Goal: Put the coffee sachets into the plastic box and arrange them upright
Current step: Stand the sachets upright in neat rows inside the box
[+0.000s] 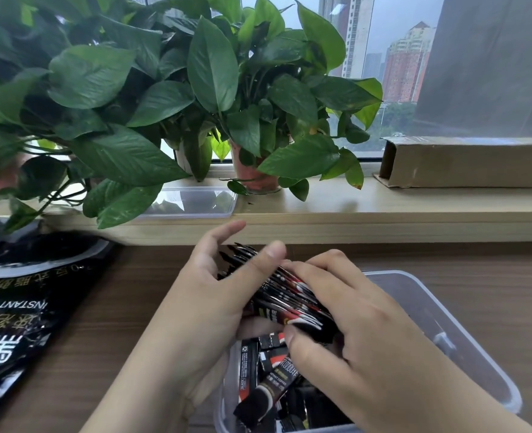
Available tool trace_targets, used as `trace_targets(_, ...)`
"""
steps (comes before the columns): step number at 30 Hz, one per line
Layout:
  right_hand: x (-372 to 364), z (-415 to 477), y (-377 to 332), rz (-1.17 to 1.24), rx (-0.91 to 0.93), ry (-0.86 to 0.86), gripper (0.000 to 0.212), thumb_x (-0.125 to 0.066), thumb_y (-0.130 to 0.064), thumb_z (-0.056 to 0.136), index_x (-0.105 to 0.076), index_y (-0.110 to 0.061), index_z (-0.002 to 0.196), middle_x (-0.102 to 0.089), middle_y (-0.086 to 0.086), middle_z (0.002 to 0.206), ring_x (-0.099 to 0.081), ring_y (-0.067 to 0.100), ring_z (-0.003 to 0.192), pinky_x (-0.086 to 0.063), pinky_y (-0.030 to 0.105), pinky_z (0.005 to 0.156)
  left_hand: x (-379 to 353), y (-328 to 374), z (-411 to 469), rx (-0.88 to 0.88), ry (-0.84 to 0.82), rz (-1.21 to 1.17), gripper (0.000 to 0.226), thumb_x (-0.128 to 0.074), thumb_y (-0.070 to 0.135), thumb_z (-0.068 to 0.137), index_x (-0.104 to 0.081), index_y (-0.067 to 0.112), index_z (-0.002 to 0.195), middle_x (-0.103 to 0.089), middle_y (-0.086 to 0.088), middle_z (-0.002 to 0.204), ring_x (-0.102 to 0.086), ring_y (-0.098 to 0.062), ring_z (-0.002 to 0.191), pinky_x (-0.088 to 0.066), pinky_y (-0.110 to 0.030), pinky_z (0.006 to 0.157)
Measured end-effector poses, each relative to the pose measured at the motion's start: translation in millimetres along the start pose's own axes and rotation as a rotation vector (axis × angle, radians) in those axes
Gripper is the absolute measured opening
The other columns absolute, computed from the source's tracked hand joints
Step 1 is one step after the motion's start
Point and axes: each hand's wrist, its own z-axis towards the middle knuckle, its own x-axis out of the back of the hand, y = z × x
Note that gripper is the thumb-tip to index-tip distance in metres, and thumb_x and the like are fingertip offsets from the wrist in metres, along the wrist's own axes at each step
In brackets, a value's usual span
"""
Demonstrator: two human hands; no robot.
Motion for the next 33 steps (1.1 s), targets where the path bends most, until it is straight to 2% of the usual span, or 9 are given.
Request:
trace_targets(5, -3, 1, 4, 0.080, -0.020, 0.011, 0.058, -0.052, -0.046, 0.079, -0.047, -0.031, 0.135, -0.044, -0.021, 0.115, -0.054, -0.001, 0.102, -0.040, 0.006, 0.084, -3, -1, -2, 0.012, -0.020, -0.051, 0.024, -0.077, 0.028, 0.066, -0.069, 0.013, 0.083, -0.067, -0.015, 0.073, -0.066, -0.022, 0.056, -0.057, -0.031, 0.046)
trace_targets(9, -4, -2, 4, 0.122, -0.094, 0.017, 0.072, -0.051, -0.070, 0.073, -0.020, -0.051, 0.136, -0.033, -0.025, 0.123, -0.051, -0.002, 0.110, -0.042, 0.009, 0.088, -9, -1, -6, -0.022, 0.031, -0.101, 0.023, -0.076, 0.026, 0.066, -0.065, 0.011, 0.081, -0.068, -0.014, 0.070, -0.064, -0.021, 0.054, -0.056, -0.029, 0.047)
trace_targets(12, 0, -3, 2, 0.224, -0.176, 0.034, 0.076, -0.056, -0.077, 0.064, -0.013, -0.063, 0.126, -0.033, -0.035, 0.124, -0.049, -0.008, 0.116, -0.045, 0.010, 0.089, -16, -5, -8, -0.020, 0.050, -0.176, 0.022, -0.075, 0.021, 0.071, -0.063, 0.007, 0.084, -0.067, -0.013, 0.066, -0.064, -0.021, 0.052, -0.054, -0.028, 0.045)
trace_targets(18, 0, -3, -1, 0.389, -0.192, 0.167, 0.100, -0.076, -0.065, 0.056, -0.013, -0.066, 0.133, -0.033, -0.039, 0.138, -0.043, -0.009, 0.129, -0.047, 0.026, 0.101, -17, 0, -8, -0.105, 0.130, -0.208, 0.021, -0.074, 0.018, 0.071, -0.064, 0.006, 0.086, -0.070, -0.013, 0.067, -0.066, -0.019, 0.050, -0.053, -0.024, 0.043)
trace_targets(21, -6, -5, -11, 0.432, -0.223, 0.139, 0.099, -0.076, -0.052, 0.062, -0.009, -0.069, 0.133, -0.030, -0.042, 0.141, -0.044, -0.011, 0.128, -0.044, 0.025, 0.106, -19, -1, -8, -0.073, 0.103, -0.212, 0.024, -0.073, 0.019, 0.072, -0.065, 0.004, 0.089, -0.070, -0.015, 0.072, -0.067, -0.020, 0.055, -0.055, -0.026, 0.046)
trace_targets(25, -10, -4, -11, 0.440, -0.219, 0.109, 0.090, -0.071, -0.048, 0.068, -0.011, -0.066, 0.132, -0.034, -0.036, 0.140, -0.054, -0.006, 0.119, -0.046, 0.020, 0.099, -17, -4, -7, -0.018, 0.078, -0.200, 0.028, -0.073, 0.022, 0.074, -0.065, 0.004, 0.093, -0.069, -0.016, 0.075, -0.067, -0.020, 0.057, -0.056, -0.027, 0.047)
trace_targets(28, -9, -1, -2, 0.221, -0.184, 0.094, 0.083, -0.067, -0.065, 0.064, -0.016, -0.066, 0.129, -0.027, -0.043, 0.133, -0.039, -0.019, 0.121, -0.037, 0.002, 0.093, -12, -2, -7, -0.078, 0.090, -0.138, 0.020, -0.076, 0.020, 0.068, -0.065, 0.009, 0.081, -0.068, -0.014, 0.070, -0.065, -0.020, 0.053, -0.055, -0.027, 0.045)
trace_targets(30, -3, -1, 2, 0.011, -0.062, 0.127, 0.077, -0.065, -0.068, 0.064, -0.032, -0.055, 0.132, -0.031, -0.036, 0.131, -0.035, -0.019, 0.123, -0.027, -0.003, 0.097, -9, -2, -6, -0.120, 0.094, -0.104, 0.018, -0.078, 0.020, 0.065, -0.066, 0.012, 0.076, -0.068, -0.015, 0.070, -0.064, -0.023, 0.055, -0.056, -0.031, 0.047)
trace_targets(33, 9, 0, 2, -0.122, 0.051, 0.178, 0.060, -0.073, -0.054, 0.071, -0.059, -0.034, 0.125, -0.056, -0.020, 0.115, -0.058, 0.000, 0.108, -0.040, 0.008, 0.092, -6, -2, -6, -0.111, 0.059, -0.115, 0.017, -0.077, 0.018, 0.068, -0.066, 0.011, 0.078, -0.068, -0.014, 0.069, -0.065, -0.022, 0.053, -0.055, -0.030, 0.046)
